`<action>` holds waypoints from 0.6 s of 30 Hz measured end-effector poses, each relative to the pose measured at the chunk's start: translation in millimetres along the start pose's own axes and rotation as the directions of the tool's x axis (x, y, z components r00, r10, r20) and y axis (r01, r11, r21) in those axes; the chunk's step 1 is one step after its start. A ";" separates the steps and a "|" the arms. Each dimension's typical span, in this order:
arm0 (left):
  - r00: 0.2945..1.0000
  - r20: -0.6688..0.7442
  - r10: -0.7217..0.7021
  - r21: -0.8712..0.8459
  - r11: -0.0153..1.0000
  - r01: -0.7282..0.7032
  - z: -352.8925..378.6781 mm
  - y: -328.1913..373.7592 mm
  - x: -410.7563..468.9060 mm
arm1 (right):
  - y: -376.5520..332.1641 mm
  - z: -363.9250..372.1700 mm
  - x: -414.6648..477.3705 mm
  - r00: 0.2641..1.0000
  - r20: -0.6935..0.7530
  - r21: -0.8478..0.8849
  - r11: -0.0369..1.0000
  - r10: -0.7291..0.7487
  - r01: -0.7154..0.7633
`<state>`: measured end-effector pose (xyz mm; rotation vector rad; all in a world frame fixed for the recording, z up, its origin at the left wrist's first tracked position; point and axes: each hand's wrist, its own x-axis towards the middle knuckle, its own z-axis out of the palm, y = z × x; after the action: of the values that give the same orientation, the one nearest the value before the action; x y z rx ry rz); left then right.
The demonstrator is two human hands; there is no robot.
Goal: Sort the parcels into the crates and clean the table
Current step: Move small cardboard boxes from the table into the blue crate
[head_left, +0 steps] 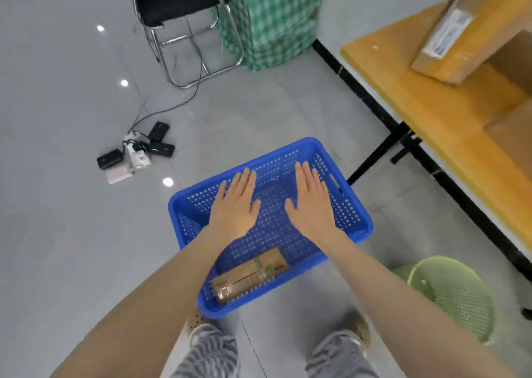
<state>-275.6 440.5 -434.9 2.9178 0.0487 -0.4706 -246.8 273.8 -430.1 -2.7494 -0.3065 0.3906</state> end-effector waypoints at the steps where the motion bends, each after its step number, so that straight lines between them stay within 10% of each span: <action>1: 0.997 -0.061 0.037 0.019 0.999 -0.036 -31.5 22.6 0.4 | 1.0 -37.9 -6.6 0.997 -0.082 0.032 0.999 -0.001 0.004; 8: 0.925 -0.318 0.206 -0.002 0.976 -0.218 -169.6 204.5 -8.8 | 73.4 -242.1 -75.2 0.923 -0.384 0.029 0.999 -0.005 0.017; 18: 0.821 -0.248 0.514 0.050 0.853 -0.519 -241.2 409.1 -19.0 | 228.7 -385.6 -188.2 0.763 -0.565 0.110 0.946 0.313 -0.306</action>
<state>-194.0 83.8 -131.5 2.7790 -0.6851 -0.0026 -269.1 -102.1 -122.5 -2.7403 0.3150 -0.3799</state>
